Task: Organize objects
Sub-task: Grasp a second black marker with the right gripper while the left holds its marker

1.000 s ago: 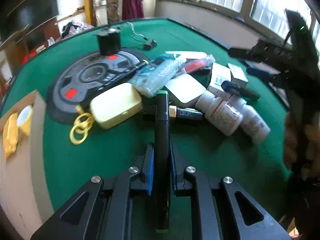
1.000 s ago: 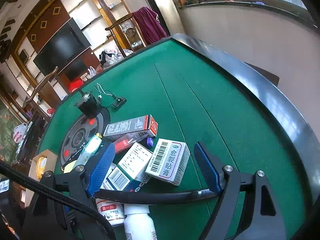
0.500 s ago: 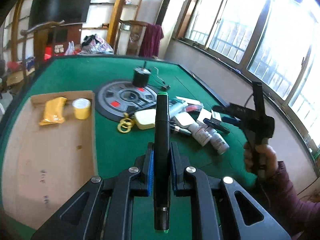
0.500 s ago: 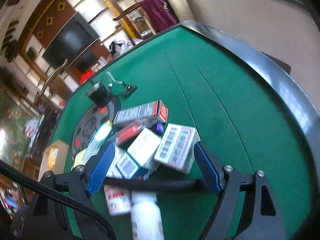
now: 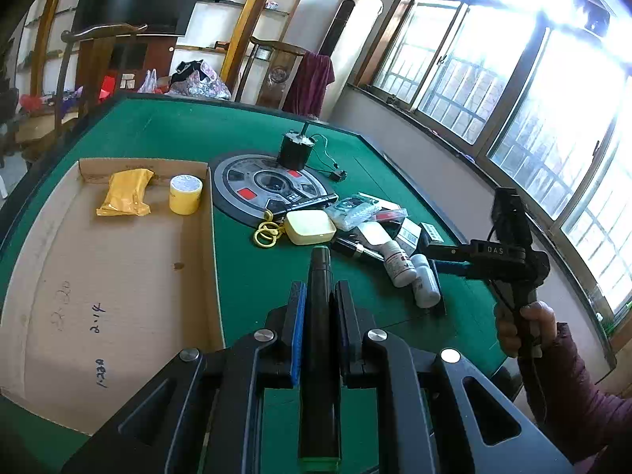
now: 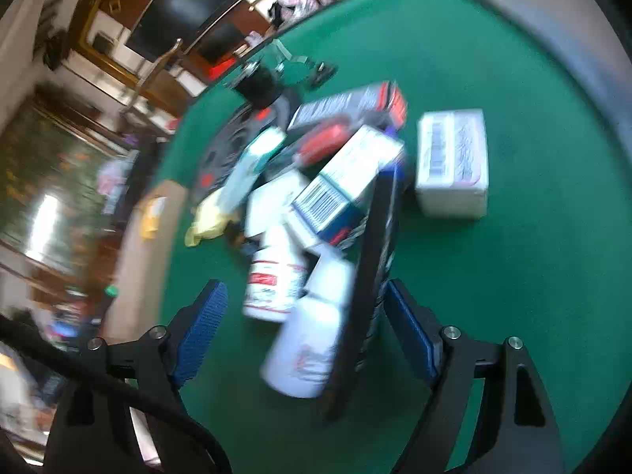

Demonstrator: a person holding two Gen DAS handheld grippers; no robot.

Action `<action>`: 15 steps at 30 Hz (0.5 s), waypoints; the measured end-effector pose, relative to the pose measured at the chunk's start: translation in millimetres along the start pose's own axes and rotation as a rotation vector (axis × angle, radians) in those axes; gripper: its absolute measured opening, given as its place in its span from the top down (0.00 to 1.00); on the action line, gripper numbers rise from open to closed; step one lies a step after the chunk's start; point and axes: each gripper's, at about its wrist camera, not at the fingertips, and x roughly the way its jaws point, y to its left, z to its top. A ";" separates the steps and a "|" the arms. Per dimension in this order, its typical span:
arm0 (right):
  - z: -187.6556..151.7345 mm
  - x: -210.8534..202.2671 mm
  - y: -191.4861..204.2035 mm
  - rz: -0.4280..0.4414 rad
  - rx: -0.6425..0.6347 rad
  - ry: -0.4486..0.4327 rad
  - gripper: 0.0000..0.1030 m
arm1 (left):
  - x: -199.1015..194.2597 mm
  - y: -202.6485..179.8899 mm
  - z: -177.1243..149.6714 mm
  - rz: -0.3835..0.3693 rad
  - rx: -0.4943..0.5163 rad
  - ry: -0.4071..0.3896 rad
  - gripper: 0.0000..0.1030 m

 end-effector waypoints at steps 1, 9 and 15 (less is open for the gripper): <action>-1.4 -5.1 1.1 -0.032 -0.009 -0.020 0.21 | 0.4 0.9 -0.7 -0.005 -0.002 0.000 0.89; -8.6 -8.1 -5.7 -0.269 -0.011 -0.059 0.35 | 13.0 -4.9 -9.8 -0.024 0.002 0.030 0.89; -7.1 -14.1 4.5 -0.357 0.006 -0.102 0.49 | 12.2 -14.4 -14.8 -0.044 0.016 0.038 0.89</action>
